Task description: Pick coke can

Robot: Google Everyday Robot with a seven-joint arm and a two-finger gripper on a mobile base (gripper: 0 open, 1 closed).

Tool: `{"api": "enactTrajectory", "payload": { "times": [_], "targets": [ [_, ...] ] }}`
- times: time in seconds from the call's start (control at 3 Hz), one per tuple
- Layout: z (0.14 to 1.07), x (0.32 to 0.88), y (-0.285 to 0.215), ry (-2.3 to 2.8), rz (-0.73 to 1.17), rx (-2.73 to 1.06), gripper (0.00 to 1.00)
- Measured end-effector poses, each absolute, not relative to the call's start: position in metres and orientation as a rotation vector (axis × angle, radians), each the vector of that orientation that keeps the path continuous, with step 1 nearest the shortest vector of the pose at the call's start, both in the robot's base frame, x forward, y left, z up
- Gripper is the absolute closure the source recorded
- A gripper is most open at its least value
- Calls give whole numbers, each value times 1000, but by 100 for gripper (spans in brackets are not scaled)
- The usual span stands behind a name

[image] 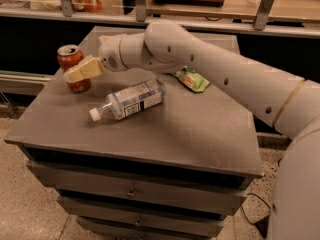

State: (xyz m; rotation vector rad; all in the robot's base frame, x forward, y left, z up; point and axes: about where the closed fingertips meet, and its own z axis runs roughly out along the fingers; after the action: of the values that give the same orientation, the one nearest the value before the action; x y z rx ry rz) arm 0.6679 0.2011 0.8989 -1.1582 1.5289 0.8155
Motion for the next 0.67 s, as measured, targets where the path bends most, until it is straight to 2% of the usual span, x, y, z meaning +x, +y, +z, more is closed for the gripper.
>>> {"api": "enactTrajectory", "payload": {
  "times": [0.33,0.67],
  "targets": [
    [893,673,213,1517,813,-1187,17],
    [891,671,221,1513,818,-1202,40]
  ]
}}
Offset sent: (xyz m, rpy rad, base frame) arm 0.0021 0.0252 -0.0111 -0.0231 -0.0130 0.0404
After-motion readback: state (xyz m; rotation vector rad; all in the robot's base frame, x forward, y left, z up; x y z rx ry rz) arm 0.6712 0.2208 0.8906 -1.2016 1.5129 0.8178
